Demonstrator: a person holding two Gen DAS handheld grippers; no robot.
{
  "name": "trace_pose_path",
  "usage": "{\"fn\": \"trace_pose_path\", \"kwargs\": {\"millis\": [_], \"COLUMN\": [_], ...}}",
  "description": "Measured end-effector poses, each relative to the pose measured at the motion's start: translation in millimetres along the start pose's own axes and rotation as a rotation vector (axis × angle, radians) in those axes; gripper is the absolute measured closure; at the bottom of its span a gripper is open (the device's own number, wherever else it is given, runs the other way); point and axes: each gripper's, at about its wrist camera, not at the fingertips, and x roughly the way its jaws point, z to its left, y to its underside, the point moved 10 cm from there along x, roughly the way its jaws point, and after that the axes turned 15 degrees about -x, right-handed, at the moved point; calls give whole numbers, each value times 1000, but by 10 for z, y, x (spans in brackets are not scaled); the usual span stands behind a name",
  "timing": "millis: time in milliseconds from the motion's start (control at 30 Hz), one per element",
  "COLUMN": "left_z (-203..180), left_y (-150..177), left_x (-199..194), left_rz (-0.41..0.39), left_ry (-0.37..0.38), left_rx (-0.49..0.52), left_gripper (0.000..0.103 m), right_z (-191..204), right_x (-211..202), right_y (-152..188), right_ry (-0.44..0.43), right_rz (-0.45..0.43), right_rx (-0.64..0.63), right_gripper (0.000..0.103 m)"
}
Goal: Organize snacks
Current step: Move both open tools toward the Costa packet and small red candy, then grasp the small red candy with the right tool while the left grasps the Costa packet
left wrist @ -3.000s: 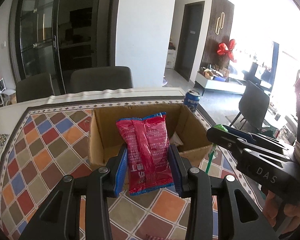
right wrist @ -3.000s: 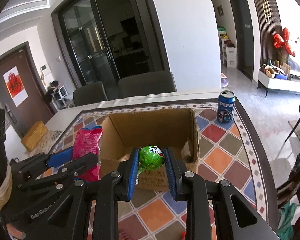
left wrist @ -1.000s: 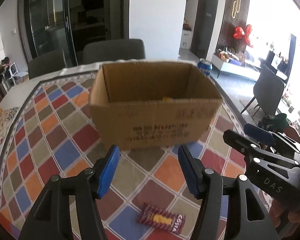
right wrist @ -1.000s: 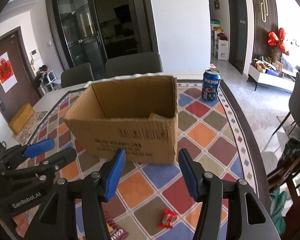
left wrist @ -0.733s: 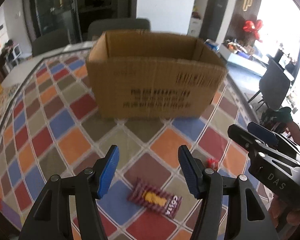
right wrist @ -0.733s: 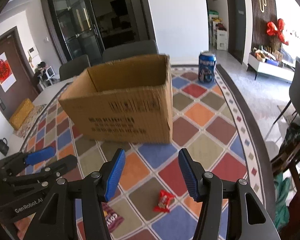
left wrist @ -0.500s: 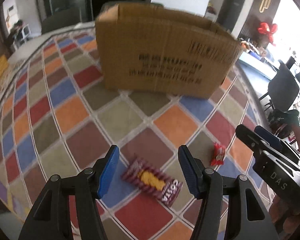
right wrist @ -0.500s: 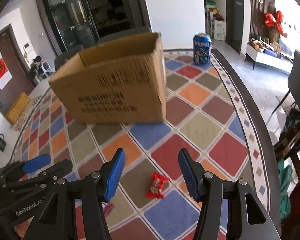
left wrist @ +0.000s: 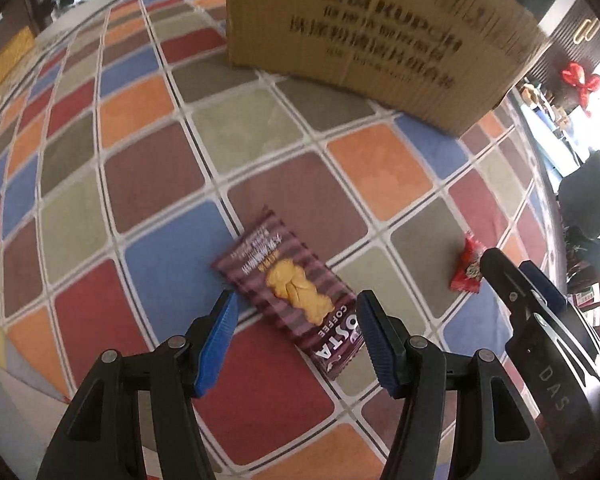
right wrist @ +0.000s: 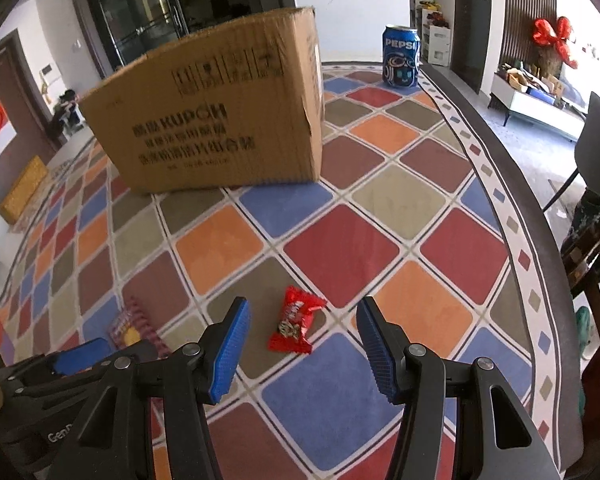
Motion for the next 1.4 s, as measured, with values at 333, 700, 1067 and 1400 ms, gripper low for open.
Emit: {"fn": "trace_pose_path", "kwargs": {"millis": [333, 700, 1067, 1400], "left_z": [-79, -182, -205, -382], "left_y": [-20, -103, -151, 14], "left_x": [38, 18, -90, -74], "left_rz": [-99, -117, -110, -125], "left_ry": [-14, 39, 109, 88], "left_rx": [91, 161, 173, 275], "left_gripper": [49, 62, 82, 52], "right_z": [30, 110, 86, 64], "right_x": [163, 308, 230, 90], "right_y": [78, 97, 93, 171], "right_ry": [1, 51, 37, 27], "right_rz": [35, 50, 19, 1], "right_rx": [-14, -64, -28, -14], "right_gripper": [47, 69, 82, 82]}}
